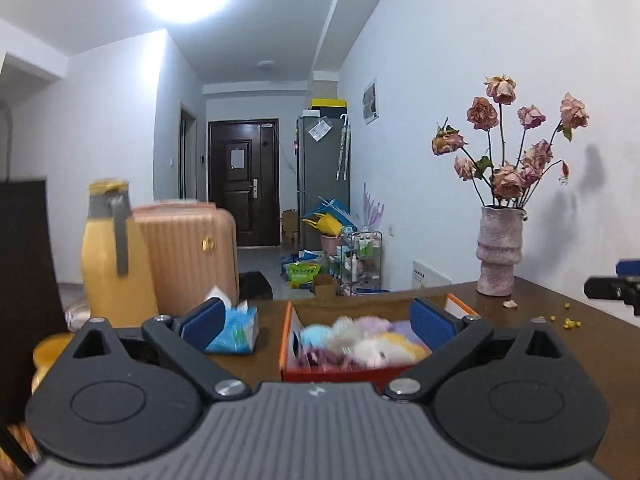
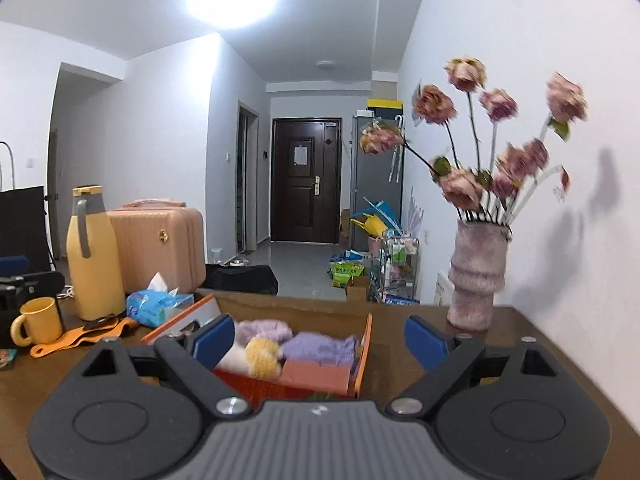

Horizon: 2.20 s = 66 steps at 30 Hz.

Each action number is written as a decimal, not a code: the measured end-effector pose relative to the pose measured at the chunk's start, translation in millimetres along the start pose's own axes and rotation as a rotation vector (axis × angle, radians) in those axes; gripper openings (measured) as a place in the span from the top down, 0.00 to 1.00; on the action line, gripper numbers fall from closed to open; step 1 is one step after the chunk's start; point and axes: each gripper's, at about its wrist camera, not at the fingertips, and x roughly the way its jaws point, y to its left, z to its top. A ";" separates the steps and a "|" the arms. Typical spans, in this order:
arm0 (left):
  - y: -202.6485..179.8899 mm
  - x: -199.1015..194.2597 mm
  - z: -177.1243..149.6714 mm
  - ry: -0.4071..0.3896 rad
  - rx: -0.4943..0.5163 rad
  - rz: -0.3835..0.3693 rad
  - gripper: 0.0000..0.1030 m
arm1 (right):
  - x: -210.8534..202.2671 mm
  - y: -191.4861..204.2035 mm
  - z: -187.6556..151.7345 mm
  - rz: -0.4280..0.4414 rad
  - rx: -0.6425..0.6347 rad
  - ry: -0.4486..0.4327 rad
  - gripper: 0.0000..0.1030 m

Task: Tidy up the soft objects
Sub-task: 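Withdraw both open grippers from the box back over the table, then reach both grippers to the blue tissue pack and close on it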

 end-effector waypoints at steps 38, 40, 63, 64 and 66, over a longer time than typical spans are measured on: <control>-45.2 52.3 -86.8 0.266 0.058 -0.115 0.00 | 70.3 9.2 -135.0 -0.010 0.037 0.367 0.44; -47.4 63.6 -84.8 0.265 0.054 -0.131 0.00 | 85.0 10.5 -136.5 0.006 0.032 0.385 0.50; -77.7 125.3 -120.2 0.569 -0.244 -0.442 0.85 | 81.6 -20.8 -145.3 0.238 0.455 0.415 0.73; -76.7 122.8 -120.8 0.577 -0.259 -0.436 0.85 | 82.5 -21.6 -146.1 0.238 0.469 0.414 0.74; -74.5 114.4 -118.9 0.613 -0.297 -0.421 0.85 | 75.8 -21.9 -149.3 0.240 0.507 0.423 0.76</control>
